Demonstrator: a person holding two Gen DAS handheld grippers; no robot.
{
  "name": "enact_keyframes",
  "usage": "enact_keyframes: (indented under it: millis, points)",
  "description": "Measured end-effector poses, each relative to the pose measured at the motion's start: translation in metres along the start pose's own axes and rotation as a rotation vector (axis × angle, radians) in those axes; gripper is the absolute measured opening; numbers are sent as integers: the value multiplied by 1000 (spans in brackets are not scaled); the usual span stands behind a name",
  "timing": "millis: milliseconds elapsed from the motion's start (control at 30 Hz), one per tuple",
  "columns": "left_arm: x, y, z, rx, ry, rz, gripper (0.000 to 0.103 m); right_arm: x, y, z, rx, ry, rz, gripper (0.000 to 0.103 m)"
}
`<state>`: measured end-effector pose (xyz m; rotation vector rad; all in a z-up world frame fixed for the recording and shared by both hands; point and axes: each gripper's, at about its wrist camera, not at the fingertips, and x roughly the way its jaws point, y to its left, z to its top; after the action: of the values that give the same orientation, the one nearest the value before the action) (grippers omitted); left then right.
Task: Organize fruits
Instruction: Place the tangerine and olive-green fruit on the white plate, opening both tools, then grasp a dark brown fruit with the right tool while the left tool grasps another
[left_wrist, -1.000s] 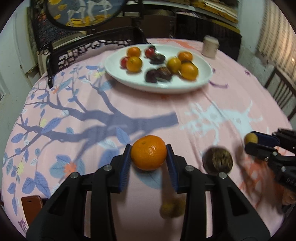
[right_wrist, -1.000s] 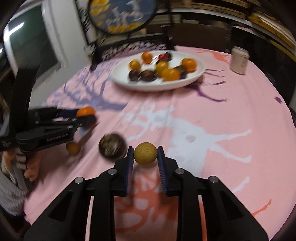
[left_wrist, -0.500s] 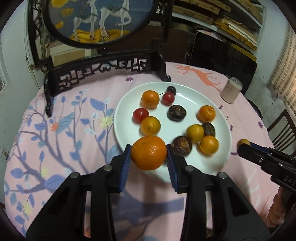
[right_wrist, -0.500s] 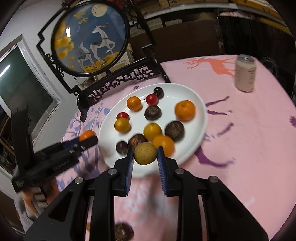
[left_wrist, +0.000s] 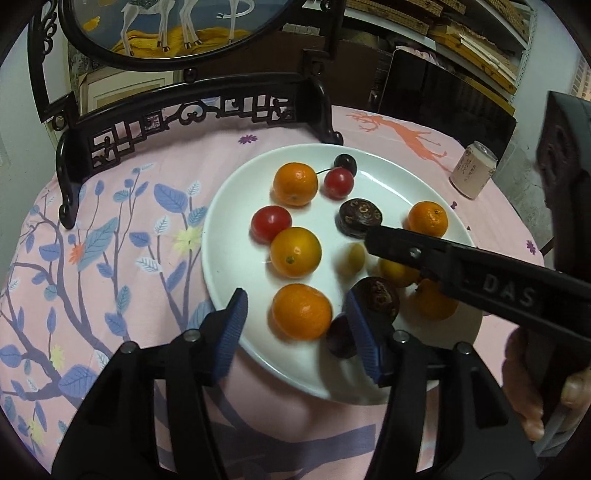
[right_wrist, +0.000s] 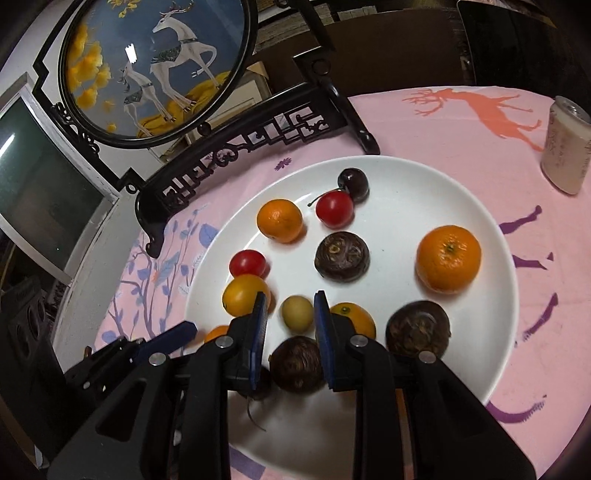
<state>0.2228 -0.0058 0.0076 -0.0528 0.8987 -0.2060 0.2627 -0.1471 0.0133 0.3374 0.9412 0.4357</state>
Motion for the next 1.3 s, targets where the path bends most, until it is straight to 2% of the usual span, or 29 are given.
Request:
enact_keyframes:
  millis: [167, 300, 533, 633, 700, 967, 1067, 1100, 1133, 1167, 1267, 1300]
  points:
    - [-3, 1, -1, -8, -4, -4, 60, -7, -7, 0, 20, -9, 26, 27]
    - [-14, 5, -5, -27, -16, -11, 60, -30, -8, -4, 27, -47, 42, 27]
    - [-46, 6, -26, -16, -64, 0, 60, -63, 14, -25, -33, -64, 26, 27]
    - [-62, 5, -41, -8, -86, 1, 63, -80, 24, -43, -61, -70, 26, 27]
    - [-74, 6, -55, -6, -111, 8, 69, -90, 28, -63, -84, -73, 30, 27]
    - [-113, 9, -123, 13, -143, 34, 72, -111, 37, -146, -200, -23, 14, 27]
    - [-122, 11, -150, 28, -139, 45, 72, -111, 38, -171, -229, 2, 11, 30]
    - [-124, 13, -157, 29, -133, 43, 73, -110, 39, -180, -244, 15, 11, 39]
    - [-127, 14, -162, 26, -126, 37, 73, -108, 40, -184, -252, 22, 4, 54]
    - [-129, 16, -167, 20, -128, 28, 73, -108, 41, -191, -266, 25, -15, 60]
    - [-133, 19, -169, 3, -137, 27, 75, -102, 52, -199, -332, 19, -60, 62]
    - [-133, 20, -169, -4, -138, 30, 81, -100, 54, -201, -346, 18, -69, 62]
